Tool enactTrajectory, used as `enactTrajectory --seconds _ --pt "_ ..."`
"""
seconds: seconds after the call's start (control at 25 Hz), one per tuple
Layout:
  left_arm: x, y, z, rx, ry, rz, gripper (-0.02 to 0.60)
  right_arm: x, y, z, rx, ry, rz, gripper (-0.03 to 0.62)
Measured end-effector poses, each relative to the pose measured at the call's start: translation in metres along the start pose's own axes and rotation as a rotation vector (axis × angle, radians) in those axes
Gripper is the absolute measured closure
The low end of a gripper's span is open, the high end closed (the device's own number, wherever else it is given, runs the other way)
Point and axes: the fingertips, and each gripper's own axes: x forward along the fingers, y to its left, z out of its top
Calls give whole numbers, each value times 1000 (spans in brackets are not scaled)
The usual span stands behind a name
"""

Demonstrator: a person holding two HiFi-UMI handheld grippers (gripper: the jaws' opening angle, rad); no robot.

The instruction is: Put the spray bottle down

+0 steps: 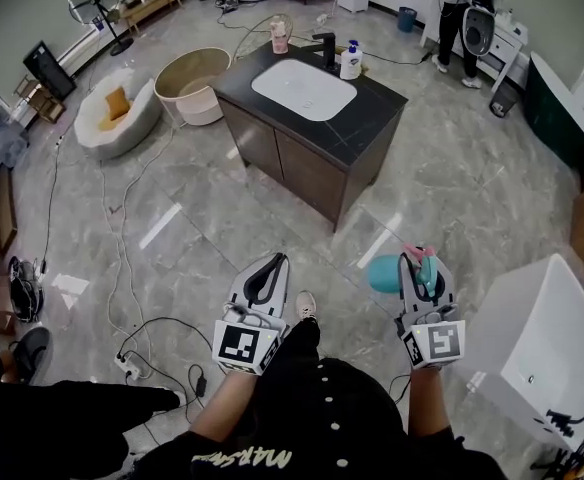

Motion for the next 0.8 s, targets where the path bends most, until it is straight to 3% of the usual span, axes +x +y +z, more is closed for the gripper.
enactTrajectory --seconds 0.44,0.8 --pt "116 55 20 2 -38 -39 558 109 -52 10 -33 -11 -28 496" --pt "176 101 15 10 -30 -62 558 181 -74 1 -27 -2 -57 495"
